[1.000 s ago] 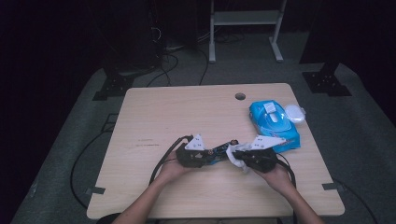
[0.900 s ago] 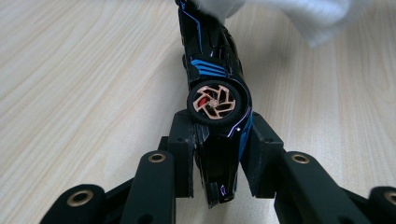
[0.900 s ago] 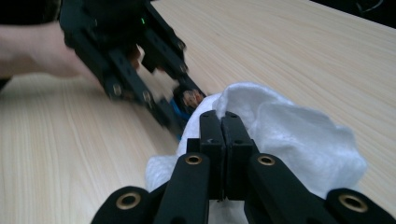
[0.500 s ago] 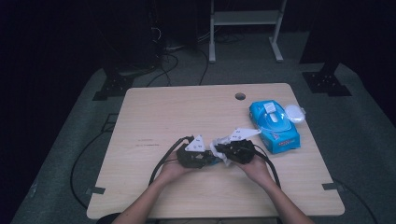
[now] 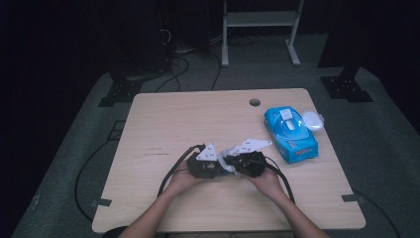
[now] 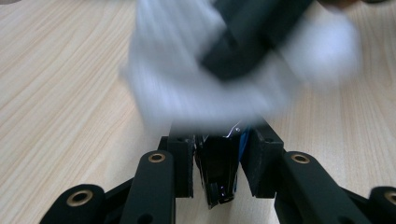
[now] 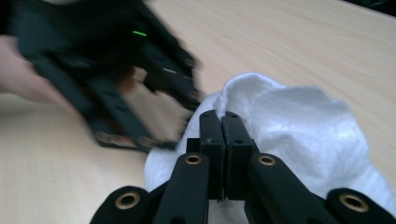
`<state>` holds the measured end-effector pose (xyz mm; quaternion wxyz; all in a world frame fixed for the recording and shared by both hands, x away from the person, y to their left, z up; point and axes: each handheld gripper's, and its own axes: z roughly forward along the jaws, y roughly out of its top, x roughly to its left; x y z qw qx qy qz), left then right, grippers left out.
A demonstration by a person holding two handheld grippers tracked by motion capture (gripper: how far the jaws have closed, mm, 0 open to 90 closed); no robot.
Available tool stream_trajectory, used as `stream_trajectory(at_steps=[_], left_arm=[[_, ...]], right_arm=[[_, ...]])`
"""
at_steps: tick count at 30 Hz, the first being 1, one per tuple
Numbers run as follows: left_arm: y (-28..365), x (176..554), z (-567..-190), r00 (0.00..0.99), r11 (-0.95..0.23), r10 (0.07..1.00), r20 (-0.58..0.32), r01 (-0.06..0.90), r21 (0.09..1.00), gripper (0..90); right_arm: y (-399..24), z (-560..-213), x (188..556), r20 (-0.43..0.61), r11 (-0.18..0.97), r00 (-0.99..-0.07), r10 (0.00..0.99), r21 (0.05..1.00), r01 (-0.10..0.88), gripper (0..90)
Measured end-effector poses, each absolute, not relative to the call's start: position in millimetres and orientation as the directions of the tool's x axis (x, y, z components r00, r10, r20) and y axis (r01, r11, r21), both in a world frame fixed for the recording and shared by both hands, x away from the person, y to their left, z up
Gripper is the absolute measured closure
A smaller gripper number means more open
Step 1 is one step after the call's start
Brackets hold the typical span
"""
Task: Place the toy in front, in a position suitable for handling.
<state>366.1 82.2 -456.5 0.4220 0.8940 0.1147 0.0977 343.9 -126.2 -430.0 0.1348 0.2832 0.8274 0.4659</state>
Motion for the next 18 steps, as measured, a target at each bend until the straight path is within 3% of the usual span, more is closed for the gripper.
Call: stream_trajectory(at_steps=[3,8,12,18], left_arm=[[85,367,-456,0.953,-0.620,0.291,0.079,0.125,0.774,67.4],[85,367,-457,0.952,-0.616,0.294,0.081,0.124,0.778,67.5],[85,369,-458,0.953,-0.610,0.293,0.076,0.126,0.782,67.4],[88,368,-457,0.953,-0.611,0.296,0.069,0.133,0.781,67.5]], right_arm=[[-150,-430,350,-0.006,0.402,-0.748,0.664,0.846,0.350,88.0],[-177,-428,356,0.033,0.355,-0.698,0.716,0.843,0.405,88.0],[-170,-429,354,0.055,0.346,-0.714,0.698,0.847,0.404,88.0],[-157,-429,352,-0.004,0.401,-0.738,0.674,0.842,0.362,87.9]])
